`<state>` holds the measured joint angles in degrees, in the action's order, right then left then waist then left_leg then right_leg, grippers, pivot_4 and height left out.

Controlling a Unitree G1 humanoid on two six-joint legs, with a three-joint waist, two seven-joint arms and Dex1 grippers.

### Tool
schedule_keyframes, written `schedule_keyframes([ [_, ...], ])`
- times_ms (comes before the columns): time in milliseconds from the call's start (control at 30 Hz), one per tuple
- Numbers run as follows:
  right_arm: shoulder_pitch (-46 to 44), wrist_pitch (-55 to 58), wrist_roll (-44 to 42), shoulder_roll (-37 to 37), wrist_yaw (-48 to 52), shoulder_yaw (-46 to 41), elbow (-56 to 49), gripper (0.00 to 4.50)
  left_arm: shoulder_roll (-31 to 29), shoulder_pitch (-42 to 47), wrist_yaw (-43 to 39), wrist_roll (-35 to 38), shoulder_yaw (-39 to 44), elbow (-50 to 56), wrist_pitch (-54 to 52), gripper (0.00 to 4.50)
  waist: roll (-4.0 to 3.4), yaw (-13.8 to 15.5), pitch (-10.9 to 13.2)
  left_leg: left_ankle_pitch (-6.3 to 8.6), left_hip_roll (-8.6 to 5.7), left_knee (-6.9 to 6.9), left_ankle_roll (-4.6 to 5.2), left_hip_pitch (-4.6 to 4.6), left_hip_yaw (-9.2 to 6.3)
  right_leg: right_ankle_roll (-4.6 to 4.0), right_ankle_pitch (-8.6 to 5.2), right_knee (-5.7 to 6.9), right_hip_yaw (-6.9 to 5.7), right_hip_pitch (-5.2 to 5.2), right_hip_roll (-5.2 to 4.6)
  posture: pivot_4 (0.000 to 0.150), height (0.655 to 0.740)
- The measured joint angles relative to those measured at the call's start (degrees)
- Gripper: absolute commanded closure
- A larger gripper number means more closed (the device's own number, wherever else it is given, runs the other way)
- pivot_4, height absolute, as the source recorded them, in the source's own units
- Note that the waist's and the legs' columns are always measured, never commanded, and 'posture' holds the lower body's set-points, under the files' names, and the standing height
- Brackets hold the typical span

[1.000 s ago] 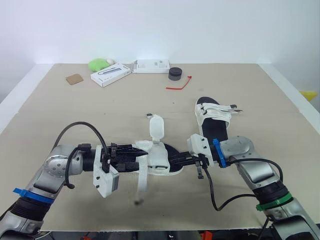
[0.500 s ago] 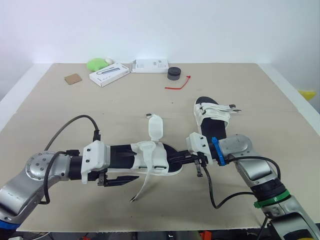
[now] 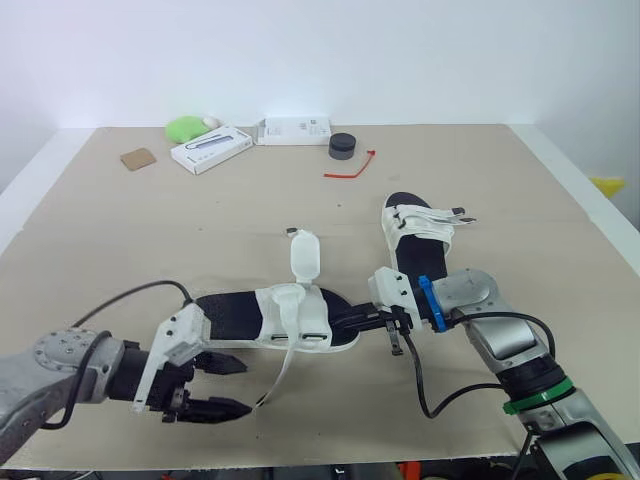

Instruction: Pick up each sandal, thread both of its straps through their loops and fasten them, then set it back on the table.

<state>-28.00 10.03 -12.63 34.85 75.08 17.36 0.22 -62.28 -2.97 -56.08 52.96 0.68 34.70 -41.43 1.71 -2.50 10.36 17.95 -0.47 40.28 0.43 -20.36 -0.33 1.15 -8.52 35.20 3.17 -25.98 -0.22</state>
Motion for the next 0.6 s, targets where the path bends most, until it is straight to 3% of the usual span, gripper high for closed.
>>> schedule_keyframes([
  [400, -0.06, -0.04, 0.00, 0.17, -0.10, -0.01, -0.03, 4.50, 11.07, 10.85, 7.45, -5.27, -10.47, 0.12, -6.76, 1.24, 0.03, -0.02, -0.01, 0.00, -0.01, 0.00, -0.01, 0.07, 0.02, 0.00, 0.05, 0.01, 0.10, 0.06, 0.05, 0.150, 0.7400],
  [600, -0.04, -0.03, -0.01, 0.24, -0.12, -0.01, -0.05, 4.50, 11.70, 12.03, 6.62, -7.43, -11.71, -0.30, -7.76, 1.24, 0.03, -0.10, -0.01, 0.01, 0.01, 0.00, -0.01, 0.09, 0.02, 0.00, 0.05, 0.01, 0.15, 0.04, 0.09, 0.150, 0.7400],
])
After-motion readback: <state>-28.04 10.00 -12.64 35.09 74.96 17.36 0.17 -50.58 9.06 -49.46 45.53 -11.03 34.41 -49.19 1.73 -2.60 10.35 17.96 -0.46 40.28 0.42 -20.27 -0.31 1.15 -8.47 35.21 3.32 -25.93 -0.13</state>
